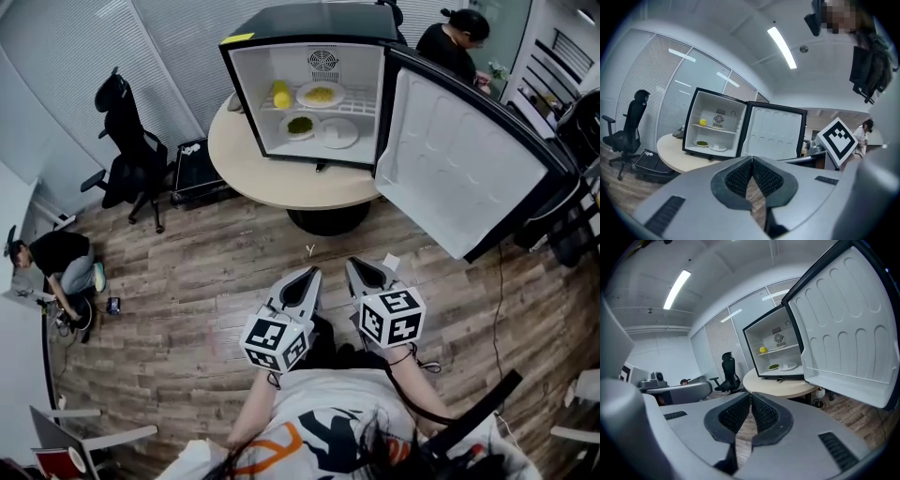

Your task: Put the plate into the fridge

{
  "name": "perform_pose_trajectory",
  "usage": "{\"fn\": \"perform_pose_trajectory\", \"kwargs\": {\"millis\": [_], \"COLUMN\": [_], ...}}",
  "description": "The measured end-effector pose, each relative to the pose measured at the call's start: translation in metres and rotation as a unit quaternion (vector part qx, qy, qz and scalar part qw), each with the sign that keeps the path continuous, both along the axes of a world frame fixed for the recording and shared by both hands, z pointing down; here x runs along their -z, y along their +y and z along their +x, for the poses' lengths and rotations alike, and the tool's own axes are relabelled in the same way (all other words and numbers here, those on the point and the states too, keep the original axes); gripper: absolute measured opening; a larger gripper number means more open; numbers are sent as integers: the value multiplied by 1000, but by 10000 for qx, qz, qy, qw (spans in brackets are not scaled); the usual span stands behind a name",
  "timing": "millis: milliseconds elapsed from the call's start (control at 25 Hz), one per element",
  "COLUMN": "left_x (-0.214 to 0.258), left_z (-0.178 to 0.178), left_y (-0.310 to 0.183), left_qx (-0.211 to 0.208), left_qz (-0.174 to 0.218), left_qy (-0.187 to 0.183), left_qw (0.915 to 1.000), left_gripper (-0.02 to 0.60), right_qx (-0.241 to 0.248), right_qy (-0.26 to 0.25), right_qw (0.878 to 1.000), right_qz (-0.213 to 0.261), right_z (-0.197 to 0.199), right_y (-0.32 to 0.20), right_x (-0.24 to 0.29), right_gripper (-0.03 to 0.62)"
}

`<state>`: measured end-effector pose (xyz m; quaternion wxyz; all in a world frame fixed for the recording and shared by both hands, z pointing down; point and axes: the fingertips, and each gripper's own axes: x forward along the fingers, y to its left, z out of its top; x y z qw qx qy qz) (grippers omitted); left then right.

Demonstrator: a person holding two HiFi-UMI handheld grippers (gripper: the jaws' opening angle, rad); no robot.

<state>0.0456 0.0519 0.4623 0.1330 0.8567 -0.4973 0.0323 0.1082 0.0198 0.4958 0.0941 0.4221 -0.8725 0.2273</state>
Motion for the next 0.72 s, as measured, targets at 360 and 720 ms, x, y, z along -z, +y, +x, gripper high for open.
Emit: {"fn": "perform_pose_trajectory", "kwargs": {"millis": [360,720], "left_x": [8,10], "left_z": [2,6], "left_y": [-10,-22], "left_qx": [-112,-244], "left_qz": [82,125], "left_qy": [-73,-79], "left_qw": [9999,9996], "left_gripper": [12,12], "right_qx": [-27,-20], "right_qy": [-8,5], "right_qw": [10000,10000], "right_qz": [-75,-96], "right_z": [-4,-9], "right_y": [-12,-27], "right_x": [-2,-3], "right_gripper": [28,28]}}
